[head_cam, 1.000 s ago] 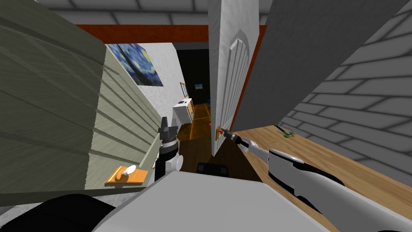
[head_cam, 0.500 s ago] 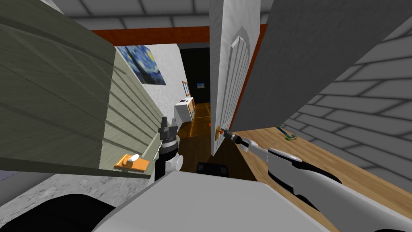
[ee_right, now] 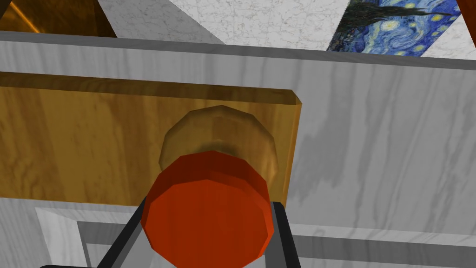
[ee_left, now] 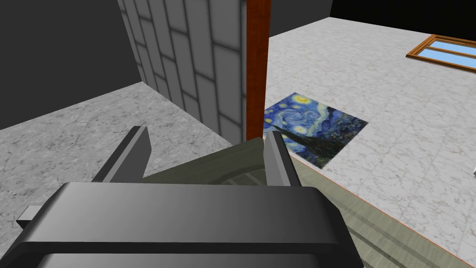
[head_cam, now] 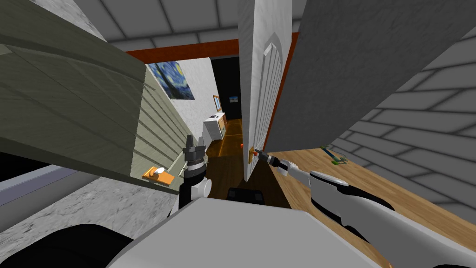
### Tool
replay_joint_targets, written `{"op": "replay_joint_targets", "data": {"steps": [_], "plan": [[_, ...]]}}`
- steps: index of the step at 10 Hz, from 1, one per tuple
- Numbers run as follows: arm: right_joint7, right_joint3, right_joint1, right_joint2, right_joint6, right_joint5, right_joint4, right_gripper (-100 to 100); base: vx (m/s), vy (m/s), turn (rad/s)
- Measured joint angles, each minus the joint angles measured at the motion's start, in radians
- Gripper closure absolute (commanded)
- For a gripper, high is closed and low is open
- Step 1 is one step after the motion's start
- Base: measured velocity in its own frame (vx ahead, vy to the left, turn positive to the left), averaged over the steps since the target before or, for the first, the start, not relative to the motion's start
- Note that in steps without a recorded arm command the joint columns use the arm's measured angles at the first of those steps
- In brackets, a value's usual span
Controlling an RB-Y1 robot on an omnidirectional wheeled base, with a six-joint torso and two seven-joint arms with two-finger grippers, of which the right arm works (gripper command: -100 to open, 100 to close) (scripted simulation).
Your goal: Pull the door open
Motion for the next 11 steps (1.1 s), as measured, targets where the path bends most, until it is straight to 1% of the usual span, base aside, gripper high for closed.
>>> {"op": "replay_joint_targets", "data": {"steps": [1,2,3,4,6,7,8,9,11], "plan": [[-0.002,0.004,-0.005,0.008,-0.006,0.000,0.014,100,-0.027,-0.103,0.037],[-0.009,0.011,-0.012,0.023,-0.028,0.002,0.051,100,-0.007,-0.052,0.011],[-0.011,0.012,-0.012,0.024,-0.032,0.002,0.057,100,-0.018,-0.122,0.086],[-0.010,0.021,-0.011,0.015,-0.033,-0.002,0.046,100,-0.065,-0.187,0.105],[-0.013,0.037,-0.020,0.017,-0.058,-0.007,0.057,100,-0.081,-0.177,0.078],[-0.019,0.049,-0.028,0.025,-0.079,-0.008,0.082,100,-0.079,-0.190,0.086],[-0.019,0.060,-0.028,0.014,-0.084,-0.011,0.070,100,-0.079,-0.212,0.067],[-0.022,0.072,-0.034,0.020,-0.099,-0.014,0.086,100,-0.070,-0.225,0.089],[-0.019,0.092,-0.027,-0.002,-0.111,-0.020,0.061,100,-0.031,-0.146,0.044]]}}
